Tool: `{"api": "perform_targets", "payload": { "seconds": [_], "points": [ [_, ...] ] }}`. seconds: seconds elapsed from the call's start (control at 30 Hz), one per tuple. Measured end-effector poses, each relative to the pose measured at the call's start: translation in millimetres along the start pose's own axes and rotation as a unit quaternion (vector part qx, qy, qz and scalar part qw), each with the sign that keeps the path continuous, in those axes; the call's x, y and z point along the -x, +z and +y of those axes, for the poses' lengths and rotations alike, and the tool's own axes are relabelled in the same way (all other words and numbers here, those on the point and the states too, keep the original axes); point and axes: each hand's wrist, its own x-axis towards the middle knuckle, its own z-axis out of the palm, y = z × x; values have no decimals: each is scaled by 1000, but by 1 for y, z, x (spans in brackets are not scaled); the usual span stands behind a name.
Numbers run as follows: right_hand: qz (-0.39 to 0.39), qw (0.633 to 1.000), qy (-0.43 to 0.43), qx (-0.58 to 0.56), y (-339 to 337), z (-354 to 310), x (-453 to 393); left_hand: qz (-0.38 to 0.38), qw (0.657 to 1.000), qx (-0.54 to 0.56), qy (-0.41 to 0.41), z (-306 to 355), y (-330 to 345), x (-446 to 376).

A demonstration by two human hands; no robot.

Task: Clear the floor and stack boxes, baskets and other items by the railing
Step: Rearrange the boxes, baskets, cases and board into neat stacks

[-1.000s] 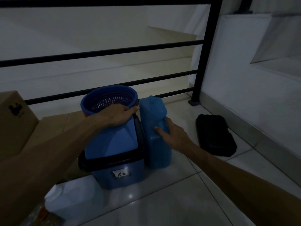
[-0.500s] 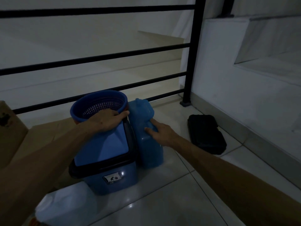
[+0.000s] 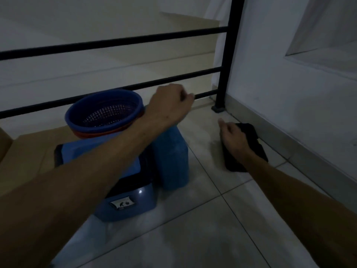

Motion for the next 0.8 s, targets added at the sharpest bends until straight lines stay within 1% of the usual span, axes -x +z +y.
{"api": "perform_targets", "payload": {
  "seconds": [0.1,0.17,0.27,0.33,0.37,0.4,0.47,0.53,0.63,0.73,0.8],
  "points": [
    [78,995,-2,55,-31,36,-14,-43,997,62,-25,30,54,-11],
    [115,989,6,96,-47,62,-21,-89,986,123,-68,39,94,-15],
    [103,981,93,136,-65,106,-33,-158,956,192,-158,44,158,-18],
    [85,972,139,169,-72,131,-37,-220,926,220,-213,40,201,-15],
    [75,971,152,167,-72,142,-38,-255,909,232,-234,38,219,-11],
    [62,974,162,143,-72,148,-37,-287,893,238,-251,35,238,-6],
    [34,980,181,73,-66,163,-35,-325,875,227,-276,29,267,6],
    [37,980,194,22,-63,171,-34,-326,861,255,-295,24,291,18],
    [36,977,208,-13,-68,169,-39,-286,846,316,-321,12,313,25],
    [-2,974,225,8,-76,157,-37,-270,835,340,-337,11,300,29],
    [-33,972,234,9,-77,152,-32,-279,825,353,-342,10,286,30]
  ]
}}
